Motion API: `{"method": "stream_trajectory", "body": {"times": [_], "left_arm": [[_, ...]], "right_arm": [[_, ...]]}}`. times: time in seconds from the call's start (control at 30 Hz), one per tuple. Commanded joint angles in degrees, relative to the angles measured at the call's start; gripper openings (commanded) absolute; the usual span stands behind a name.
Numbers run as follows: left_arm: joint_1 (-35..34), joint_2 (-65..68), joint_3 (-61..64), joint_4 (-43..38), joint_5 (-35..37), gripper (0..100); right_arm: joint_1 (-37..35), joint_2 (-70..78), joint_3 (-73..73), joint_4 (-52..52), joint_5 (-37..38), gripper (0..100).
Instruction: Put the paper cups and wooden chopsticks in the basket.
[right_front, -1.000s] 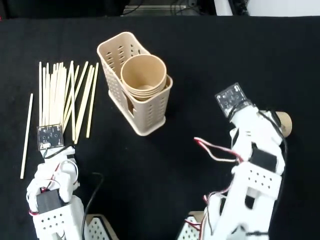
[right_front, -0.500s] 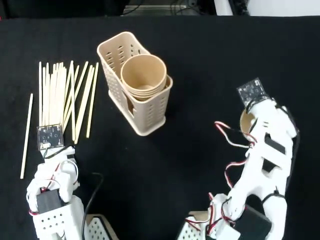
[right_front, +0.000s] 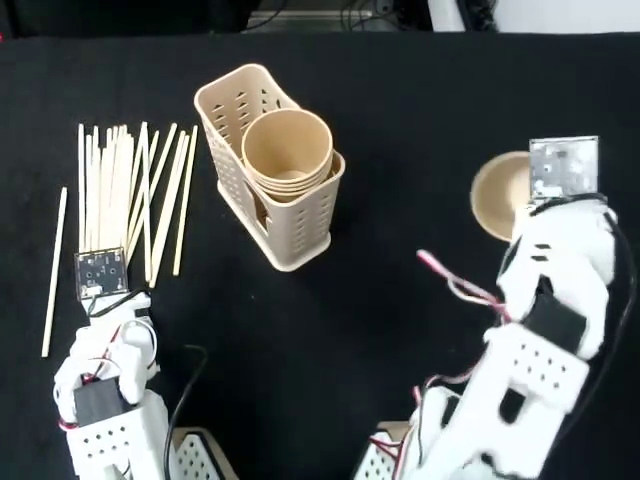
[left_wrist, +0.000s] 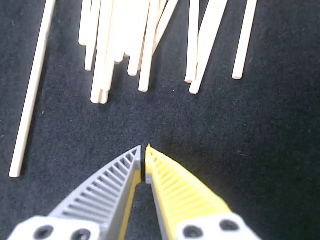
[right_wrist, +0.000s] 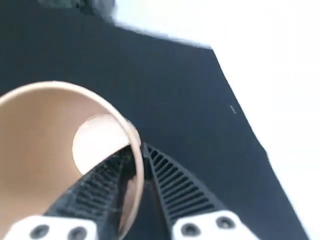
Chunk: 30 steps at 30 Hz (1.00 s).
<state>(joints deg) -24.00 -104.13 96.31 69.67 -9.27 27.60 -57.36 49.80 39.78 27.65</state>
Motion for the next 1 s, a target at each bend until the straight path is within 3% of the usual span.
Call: {"method": "stream_trajectory", "body": {"times": [0.0, 0.17, 0.47, 0.97], "left_arm": [[-0.4, -0.1, 1.0, 0.2, 0.0, 3], [-0.4, -0.1, 1.0, 0.2, 0.0, 3], [-0.4, -0.1, 1.0, 0.2, 0.0, 3], [-0.4, -0.1, 1.0, 0.2, 0.0, 3]], "right_arm": [[-9.1, -4.6, -13.0, 14.6, -6.2, 1.1], [-22.6, -3.2, -26.9, 23.8, -15.6, 1.1], [-44.2, -0.8, -32.8, 17.8, -19.7, 1.1], [-46.6, 14.1, -33.2, 12.6, -19.3, 1.3]]}}
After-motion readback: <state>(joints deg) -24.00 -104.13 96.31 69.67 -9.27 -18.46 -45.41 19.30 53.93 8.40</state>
